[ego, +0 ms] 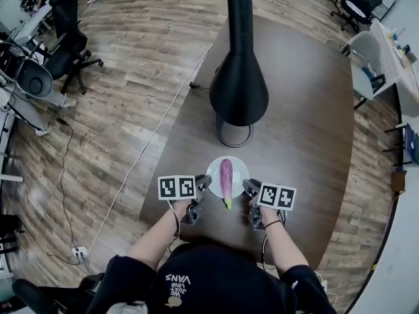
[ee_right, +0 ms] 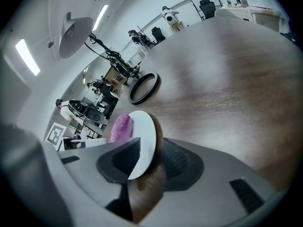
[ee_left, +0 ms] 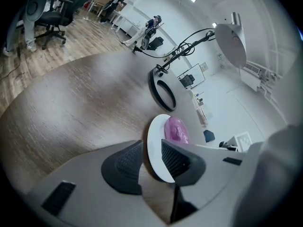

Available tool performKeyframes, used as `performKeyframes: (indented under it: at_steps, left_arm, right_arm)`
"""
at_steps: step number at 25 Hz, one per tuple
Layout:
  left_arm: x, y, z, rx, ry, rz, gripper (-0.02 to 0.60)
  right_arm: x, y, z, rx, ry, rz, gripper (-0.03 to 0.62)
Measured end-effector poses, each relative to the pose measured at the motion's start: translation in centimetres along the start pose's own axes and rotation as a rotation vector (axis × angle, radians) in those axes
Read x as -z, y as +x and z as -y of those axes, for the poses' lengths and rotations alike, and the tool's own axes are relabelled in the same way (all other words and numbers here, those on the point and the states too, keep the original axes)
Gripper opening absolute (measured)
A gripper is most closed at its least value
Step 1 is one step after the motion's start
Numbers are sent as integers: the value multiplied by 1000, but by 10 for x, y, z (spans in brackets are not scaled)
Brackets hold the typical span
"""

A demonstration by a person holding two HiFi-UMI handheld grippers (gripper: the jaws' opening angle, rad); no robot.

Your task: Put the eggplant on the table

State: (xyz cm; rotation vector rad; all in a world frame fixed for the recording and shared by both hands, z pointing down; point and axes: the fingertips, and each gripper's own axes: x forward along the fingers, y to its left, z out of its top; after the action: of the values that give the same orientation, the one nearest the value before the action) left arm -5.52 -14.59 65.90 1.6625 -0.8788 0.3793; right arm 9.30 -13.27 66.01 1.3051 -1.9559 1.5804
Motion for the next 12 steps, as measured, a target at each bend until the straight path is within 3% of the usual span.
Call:
performKeyframes:
  at_steps: [6, 12]
  left_arm:
    - [-7, -9, 0, -37, 49, 43, 106]
    - [-14, -19, 12, -15, 94, 104, 106]
  right_arm:
    - [-6, -8, -3, 9, -38, 31, 132]
    - [-19, -22, -21, 20, -196, 70, 132]
